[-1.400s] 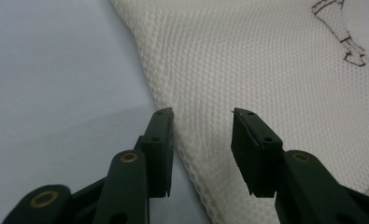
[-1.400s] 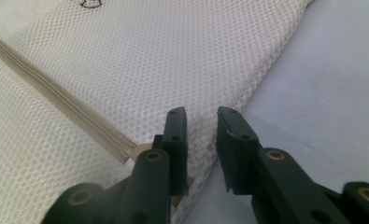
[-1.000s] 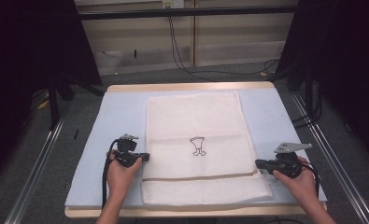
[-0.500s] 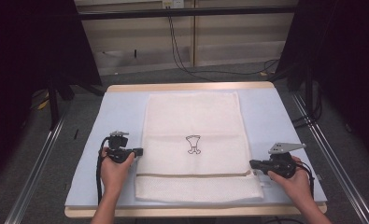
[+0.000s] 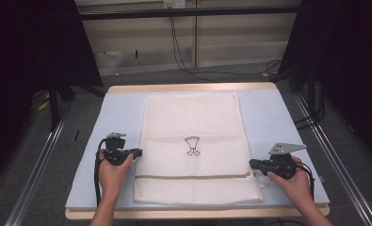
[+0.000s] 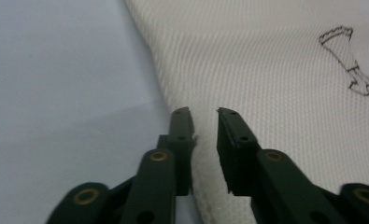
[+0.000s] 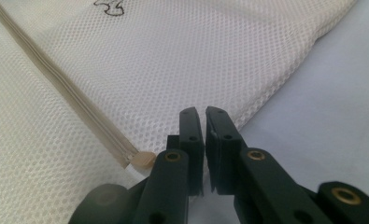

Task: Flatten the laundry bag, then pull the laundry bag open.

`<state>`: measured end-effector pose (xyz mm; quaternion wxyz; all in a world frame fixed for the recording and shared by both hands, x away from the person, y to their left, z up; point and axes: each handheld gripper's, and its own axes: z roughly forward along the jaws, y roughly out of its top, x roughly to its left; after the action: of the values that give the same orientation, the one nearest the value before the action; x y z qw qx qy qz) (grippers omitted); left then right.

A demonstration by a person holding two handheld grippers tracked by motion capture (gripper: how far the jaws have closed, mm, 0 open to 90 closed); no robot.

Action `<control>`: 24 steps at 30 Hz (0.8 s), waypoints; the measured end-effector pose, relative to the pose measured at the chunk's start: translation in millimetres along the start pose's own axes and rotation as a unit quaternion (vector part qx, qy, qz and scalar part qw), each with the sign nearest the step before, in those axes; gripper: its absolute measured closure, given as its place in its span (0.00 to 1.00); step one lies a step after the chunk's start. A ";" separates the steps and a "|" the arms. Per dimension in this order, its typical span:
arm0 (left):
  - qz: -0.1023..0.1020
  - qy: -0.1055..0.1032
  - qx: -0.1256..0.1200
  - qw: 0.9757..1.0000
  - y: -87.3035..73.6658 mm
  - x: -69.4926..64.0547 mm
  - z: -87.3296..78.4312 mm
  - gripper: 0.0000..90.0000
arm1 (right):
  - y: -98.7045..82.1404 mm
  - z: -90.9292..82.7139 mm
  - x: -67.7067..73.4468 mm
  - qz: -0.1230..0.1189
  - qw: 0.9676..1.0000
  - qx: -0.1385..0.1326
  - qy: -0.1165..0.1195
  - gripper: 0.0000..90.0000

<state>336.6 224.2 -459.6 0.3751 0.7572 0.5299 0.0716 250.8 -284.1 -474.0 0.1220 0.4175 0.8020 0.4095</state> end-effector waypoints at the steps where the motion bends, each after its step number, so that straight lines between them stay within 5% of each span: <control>1: -0.005 -0.006 -0.004 1.000 1.2 -1.9 -2.3 0.83 | 0.5 -0.7 0.3 -0.001 1.000 -0.003 -0.002 0.94; 6: -0.006 -0.035 -0.021 0.999 5.5 -20.0 -6.1 0.74 | 0.8 -6.3 2.3 -0.023 1.000 -0.016 -0.015 0.95; 17: 0.035 -0.082 0.000 0.996 11.5 -73.1 2.3 0.69 | -4.5 -11.3 8.5 -0.051 0.998 -0.034 -0.004 0.99; 24: 0.055 -0.129 0.021 0.990 14.8 -107.4 14.1 0.65 | -5.7 -12.4 10.7 -0.053 0.998 -0.040 -0.001 1.00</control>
<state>308.8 123.0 -429.0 0.4196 0.7961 0.4357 -0.0173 234.2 -284.5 -468.9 0.1611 0.3698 0.8058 0.4337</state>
